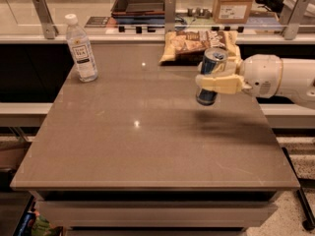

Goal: Move redbull can near blue plastic bottle

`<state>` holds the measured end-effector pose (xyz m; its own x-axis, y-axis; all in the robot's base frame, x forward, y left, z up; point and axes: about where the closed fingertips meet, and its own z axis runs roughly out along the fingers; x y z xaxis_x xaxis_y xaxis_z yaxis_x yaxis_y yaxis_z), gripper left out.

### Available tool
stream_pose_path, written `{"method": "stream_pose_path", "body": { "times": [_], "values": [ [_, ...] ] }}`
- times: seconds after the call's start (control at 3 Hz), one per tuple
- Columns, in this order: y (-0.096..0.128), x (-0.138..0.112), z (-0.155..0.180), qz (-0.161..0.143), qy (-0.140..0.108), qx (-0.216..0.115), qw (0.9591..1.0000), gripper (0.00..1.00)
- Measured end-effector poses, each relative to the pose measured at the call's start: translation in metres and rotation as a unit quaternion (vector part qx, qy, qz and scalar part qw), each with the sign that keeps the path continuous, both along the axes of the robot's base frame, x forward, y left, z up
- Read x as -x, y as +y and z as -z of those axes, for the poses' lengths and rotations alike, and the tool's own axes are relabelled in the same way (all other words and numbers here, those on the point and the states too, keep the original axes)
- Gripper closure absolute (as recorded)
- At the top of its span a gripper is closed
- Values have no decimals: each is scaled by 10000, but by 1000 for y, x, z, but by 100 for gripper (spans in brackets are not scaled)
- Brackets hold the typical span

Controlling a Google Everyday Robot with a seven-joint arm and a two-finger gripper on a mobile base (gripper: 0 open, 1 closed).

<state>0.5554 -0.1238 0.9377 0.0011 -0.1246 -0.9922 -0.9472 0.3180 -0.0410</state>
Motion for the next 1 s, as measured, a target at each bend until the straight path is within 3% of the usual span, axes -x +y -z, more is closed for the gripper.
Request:
{"method": "stream_pose_path", "body": {
  "times": [0.33, 0.67, 1.0],
  "values": [
    [37, 3, -28, -119, 16, -83, 9999, 100],
    [74, 5, -53, 1, -30, -228, 9997, 100],
    [114, -14, -69, 307, -134, -369, 9988, 100]
  ]
}}
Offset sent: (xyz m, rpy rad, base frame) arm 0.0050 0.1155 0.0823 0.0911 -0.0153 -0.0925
